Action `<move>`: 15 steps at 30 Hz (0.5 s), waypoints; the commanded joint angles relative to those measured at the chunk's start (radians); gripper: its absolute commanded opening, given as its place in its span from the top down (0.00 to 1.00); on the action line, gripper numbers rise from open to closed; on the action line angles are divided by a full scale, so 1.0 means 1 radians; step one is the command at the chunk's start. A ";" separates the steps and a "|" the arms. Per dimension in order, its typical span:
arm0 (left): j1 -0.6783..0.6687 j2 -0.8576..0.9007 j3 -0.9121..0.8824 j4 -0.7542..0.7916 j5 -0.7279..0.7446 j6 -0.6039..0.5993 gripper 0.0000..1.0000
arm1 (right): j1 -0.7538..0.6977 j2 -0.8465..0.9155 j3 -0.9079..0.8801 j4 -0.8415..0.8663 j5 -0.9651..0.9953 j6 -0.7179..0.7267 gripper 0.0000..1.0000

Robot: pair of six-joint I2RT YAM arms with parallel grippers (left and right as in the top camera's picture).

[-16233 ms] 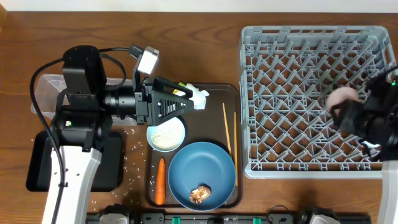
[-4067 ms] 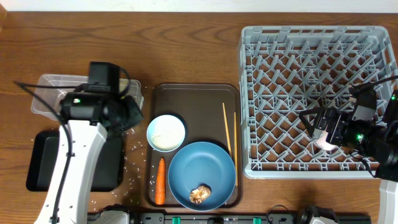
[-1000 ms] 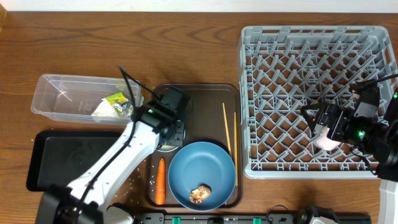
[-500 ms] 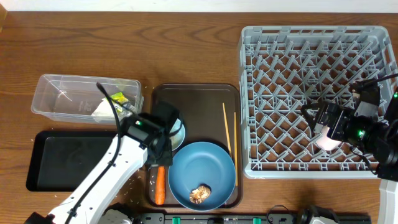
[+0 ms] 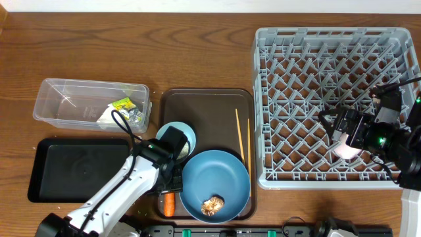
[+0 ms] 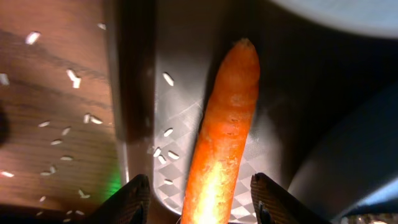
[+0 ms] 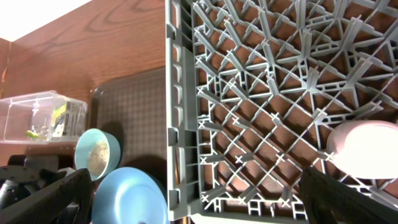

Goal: Sort waste into correct bins and load items into the dishwasher rack
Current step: 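Close the left gripper on the orange carrot and lift it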

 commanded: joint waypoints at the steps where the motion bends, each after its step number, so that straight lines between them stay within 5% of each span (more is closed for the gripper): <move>1: 0.004 0.000 -0.013 0.008 0.032 0.007 0.47 | 0.008 0.001 0.007 0.000 -0.007 0.012 0.01; 15: 0.005 0.001 -0.040 0.029 0.088 -0.074 0.48 | 0.008 0.001 0.007 -0.002 -0.007 0.012 0.01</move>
